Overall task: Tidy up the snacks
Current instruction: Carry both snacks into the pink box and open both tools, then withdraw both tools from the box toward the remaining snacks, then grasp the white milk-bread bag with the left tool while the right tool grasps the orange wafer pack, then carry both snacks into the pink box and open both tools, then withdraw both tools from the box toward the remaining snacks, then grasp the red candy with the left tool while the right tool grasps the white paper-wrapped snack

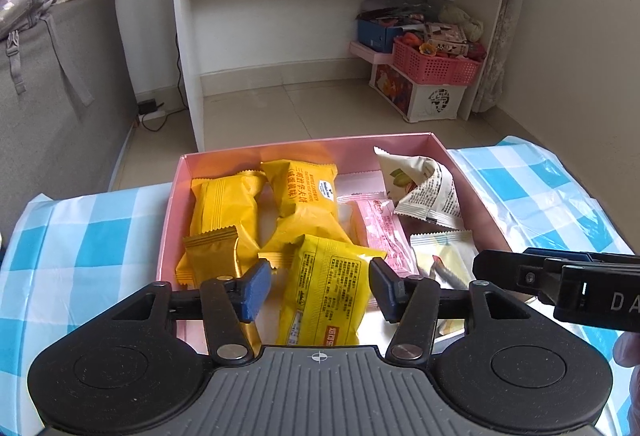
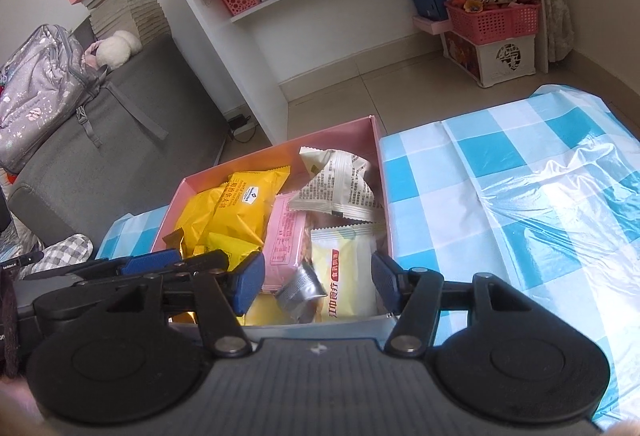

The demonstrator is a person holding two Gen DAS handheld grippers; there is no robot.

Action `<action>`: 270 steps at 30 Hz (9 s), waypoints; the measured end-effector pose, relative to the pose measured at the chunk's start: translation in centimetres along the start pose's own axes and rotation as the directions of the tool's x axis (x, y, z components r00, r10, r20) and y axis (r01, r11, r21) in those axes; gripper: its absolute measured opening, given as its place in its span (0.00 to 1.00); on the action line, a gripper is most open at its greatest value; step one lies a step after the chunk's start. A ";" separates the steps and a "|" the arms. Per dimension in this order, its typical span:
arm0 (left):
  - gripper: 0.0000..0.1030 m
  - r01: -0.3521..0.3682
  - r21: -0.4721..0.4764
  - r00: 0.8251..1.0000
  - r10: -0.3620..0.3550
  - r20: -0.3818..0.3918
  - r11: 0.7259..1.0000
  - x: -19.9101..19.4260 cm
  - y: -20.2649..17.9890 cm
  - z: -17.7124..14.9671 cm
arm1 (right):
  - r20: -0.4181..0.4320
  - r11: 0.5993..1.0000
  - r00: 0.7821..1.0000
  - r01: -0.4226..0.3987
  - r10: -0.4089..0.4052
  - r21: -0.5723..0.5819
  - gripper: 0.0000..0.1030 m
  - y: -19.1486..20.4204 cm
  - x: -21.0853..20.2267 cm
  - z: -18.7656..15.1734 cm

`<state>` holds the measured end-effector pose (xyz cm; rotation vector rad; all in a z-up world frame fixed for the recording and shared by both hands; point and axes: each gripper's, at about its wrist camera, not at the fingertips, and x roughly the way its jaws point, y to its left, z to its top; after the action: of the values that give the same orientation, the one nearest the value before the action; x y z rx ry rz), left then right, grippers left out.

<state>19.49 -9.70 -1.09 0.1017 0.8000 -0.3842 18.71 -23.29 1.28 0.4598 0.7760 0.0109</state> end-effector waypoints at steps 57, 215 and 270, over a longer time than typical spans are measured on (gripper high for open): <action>0.94 -0.287 -0.219 0.951 0.251 -0.180 0.932 -3.9 6.6 -9.9 | -0.070 0.941 0.976 0.176 -0.204 -0.290 1.00 -0.9 -3.3 -6.6; 0.95 -0.013 -0.065 0.997 0.018 0.070 0.998 -8.4 9.2 -10.5 | -0.085 0.990 0.994 0.058 -0.070 -0.131 0.98 4.9 -1.8 -4.7; 0.23 0.072 -0.016 0.996 -0.071 0.054 0.997 -7.9 6.4 -6.8 | -0.088 0.991 0.995 -0.037 0.049 0.128 0.42 3.6 -1.5 -2.9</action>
<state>12.27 0.15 -0.52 0.0454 0.7553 -0.4457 16.21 -19.16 1.93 0.6000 0.8593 0.0233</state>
